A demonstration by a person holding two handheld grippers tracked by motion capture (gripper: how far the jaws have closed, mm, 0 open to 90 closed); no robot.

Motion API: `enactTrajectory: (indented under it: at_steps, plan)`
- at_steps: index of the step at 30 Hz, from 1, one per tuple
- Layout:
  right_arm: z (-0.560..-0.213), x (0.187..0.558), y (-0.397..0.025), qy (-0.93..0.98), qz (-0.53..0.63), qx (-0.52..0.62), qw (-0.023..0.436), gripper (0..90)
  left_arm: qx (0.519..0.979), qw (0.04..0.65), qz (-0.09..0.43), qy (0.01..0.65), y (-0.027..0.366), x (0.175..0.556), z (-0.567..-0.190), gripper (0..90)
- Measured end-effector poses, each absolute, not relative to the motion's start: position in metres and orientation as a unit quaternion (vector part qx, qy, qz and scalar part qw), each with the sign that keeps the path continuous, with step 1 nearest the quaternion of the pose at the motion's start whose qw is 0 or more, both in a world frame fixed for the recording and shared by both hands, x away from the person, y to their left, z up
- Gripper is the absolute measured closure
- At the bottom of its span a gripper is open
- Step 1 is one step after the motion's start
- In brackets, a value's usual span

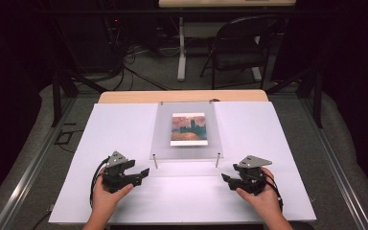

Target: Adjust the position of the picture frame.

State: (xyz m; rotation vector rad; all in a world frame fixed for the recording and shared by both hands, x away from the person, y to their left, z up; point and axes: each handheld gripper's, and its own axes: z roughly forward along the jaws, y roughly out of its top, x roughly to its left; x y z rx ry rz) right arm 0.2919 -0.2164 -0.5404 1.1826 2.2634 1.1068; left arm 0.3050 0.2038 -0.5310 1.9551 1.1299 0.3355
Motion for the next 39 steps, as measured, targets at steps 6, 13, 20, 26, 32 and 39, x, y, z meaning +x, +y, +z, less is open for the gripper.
enactTrajectory:
  at_steps: [6,13,20,26,32,39]
  plan:
    - [-0.54,0.293,-0.219,0.796,0.395,0.422,0.181,39.6,0.771,0.422,0.146,0.453,0.207,0.305,-0.528,27.6]
    - [-0.535,0.294,-0.223,0.793,0.396,0.43,0.173,39.2,0.777,0.412,0.15,0.453,0.21,0.306,-0.526,31.4]
    - [-0.527,0.297,-0.227,0.793,0.392,0.432,0.174,37.6,0.774,0.412,0.151,0.457,0.212,0.312,-0.518,31.1]
    - [-0.517,0.302,-0.233,0.79,0.395,0.435,0.177,37.9,0.778,0.414,0.152,0.447,0.21,0.319,-0.505,31.3]
    - [-0.505,0.311,-0.239,0.783,0.399,0.443,0.176,38.2,0.779,0.416,0.142,0.447,0.21,0.333,-0.496,31.3]
    - [-0.496,0.326,-0.236,0.785,0.399,0.437,0.181,38.8,0.767,0.424,0.138,0.462,0.213,0.354,-0.489,31.8]
